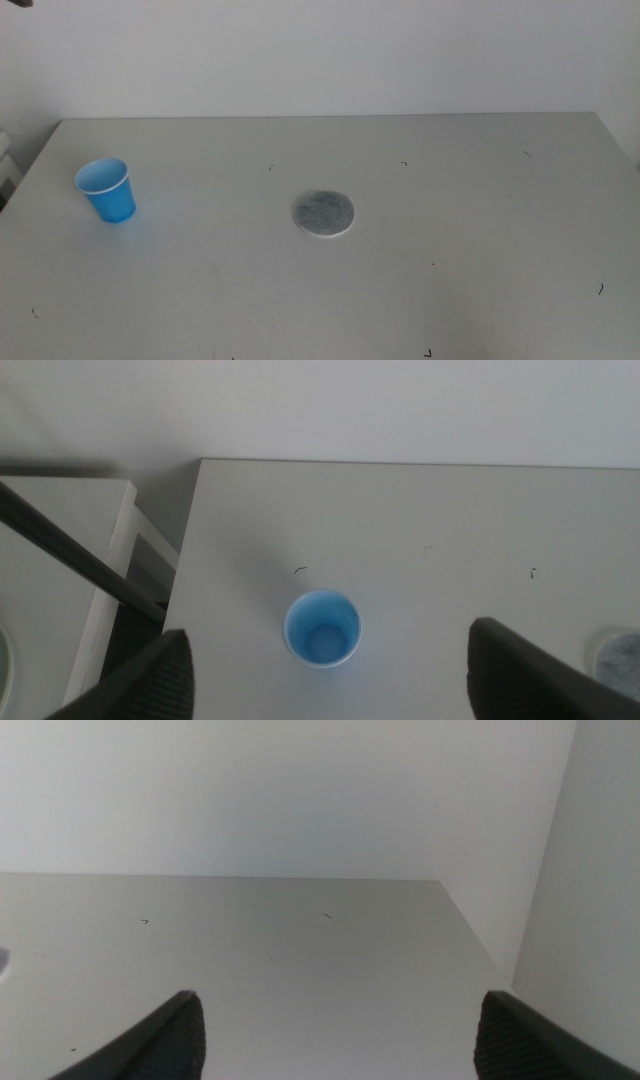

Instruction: Place an empty cup on a cup mat.

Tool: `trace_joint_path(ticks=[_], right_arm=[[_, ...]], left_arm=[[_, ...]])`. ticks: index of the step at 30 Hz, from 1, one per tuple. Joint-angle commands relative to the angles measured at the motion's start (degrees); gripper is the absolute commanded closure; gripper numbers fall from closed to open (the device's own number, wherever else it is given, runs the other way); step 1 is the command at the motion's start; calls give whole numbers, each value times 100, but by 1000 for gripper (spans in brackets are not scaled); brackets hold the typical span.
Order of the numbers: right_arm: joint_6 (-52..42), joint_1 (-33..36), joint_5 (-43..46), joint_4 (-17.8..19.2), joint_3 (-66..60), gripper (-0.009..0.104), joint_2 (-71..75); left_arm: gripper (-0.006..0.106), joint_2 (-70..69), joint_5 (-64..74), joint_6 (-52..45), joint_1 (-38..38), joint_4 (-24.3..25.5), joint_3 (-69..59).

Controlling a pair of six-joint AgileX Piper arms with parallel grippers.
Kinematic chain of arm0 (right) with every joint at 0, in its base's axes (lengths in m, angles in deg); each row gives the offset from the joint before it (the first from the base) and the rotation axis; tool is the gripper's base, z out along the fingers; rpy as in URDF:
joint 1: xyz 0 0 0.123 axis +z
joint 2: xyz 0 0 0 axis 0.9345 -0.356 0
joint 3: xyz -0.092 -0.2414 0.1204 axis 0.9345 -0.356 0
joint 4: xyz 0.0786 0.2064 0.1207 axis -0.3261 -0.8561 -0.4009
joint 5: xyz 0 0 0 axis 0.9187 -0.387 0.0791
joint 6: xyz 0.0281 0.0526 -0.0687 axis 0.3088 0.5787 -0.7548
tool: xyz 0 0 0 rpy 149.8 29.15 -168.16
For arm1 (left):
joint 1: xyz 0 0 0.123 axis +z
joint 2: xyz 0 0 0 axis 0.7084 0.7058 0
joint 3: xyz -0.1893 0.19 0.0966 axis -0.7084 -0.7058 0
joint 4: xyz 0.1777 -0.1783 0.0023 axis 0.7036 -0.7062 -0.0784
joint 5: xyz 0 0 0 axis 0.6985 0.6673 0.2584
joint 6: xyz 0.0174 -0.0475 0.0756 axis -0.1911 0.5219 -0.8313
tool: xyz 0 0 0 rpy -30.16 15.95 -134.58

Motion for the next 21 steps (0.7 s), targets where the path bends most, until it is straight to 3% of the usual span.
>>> trace_joint_path(ticks=[1,8,12,18,21], right_arm=[[-29,-6,429,79,48,1,154],[-29,-6,429,79,48,1,154],[-29,-6,429,79,48,1,154],[-29,-6,429,79,48,1,154],[-29,-6,429,79,48,1,154]], left_arm=[[-5,174,-116,118,-27,105,464],[-5,833,47,269,415,-197,831],[-5,1055,98,-205,717,-457,831],[-5,1392,-20,-600,737,-96,825],[-5,1612,124,-600,737,-154,825]])
